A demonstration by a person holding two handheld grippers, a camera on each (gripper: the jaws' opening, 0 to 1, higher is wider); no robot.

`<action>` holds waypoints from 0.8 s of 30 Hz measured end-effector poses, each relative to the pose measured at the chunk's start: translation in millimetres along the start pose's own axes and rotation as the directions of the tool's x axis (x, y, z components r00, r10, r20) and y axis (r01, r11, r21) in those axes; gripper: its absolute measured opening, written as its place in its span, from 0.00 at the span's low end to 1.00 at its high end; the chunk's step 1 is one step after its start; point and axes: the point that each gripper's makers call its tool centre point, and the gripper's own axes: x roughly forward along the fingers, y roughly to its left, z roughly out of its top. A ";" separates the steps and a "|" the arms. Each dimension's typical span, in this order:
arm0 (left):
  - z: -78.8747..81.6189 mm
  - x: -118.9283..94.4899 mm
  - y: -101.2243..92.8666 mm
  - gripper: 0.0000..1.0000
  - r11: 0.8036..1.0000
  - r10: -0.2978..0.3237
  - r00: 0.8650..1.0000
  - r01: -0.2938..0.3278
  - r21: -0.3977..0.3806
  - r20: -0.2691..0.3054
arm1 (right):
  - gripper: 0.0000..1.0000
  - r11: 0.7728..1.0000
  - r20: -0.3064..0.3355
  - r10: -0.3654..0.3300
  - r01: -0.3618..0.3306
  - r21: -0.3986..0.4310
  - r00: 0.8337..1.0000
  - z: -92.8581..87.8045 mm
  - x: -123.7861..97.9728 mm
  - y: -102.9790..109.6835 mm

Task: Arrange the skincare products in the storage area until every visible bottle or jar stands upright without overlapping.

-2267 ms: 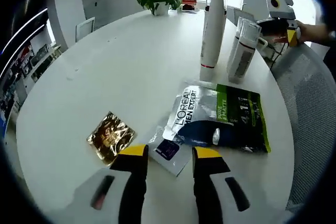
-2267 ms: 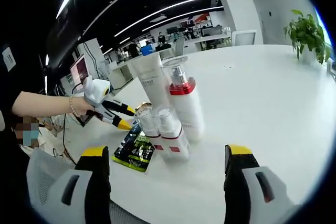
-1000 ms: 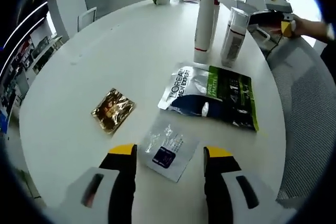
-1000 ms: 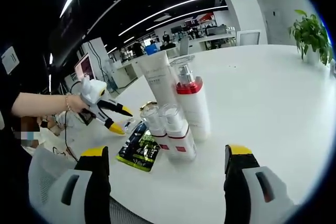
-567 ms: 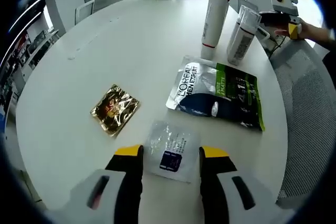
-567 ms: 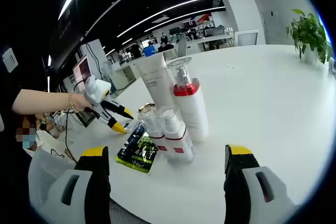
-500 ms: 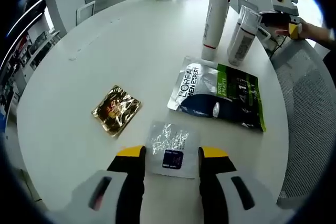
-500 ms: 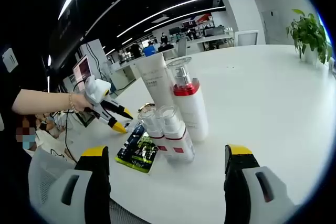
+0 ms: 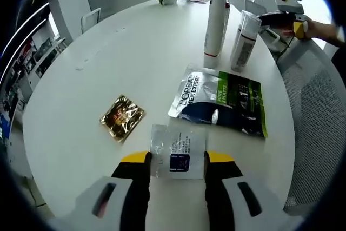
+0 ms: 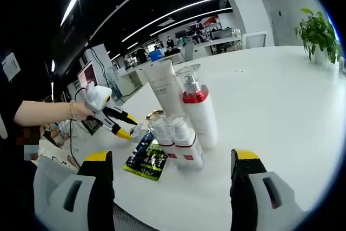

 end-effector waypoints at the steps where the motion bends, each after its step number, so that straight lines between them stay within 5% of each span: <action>1: 1.6 -2.1 -1.4 0.36 1.000 0.002 1.000 -0.002 0.001 0.005 | 0.89 1.000 0.001 0.002 -0.002 0.000 1.000 0.4 -0.8 1.6; 11: 28.4 -29.5 -32.1 0.36 0.998 0.025 0.997 -0.029 0.064 0.073 | 0.80 0.997 0.008 0.080 -0.080 -0.021 0.997 4.7 -6.4 35.3; 24: 34.6 -51.6 -66.4 0.36 0.992 0.040 0.993 -0.053 0.116 0.113 | 0.62 0.987 0.030 0.158 -0.157 -0.045 0.987 17.0 -0.6 72.6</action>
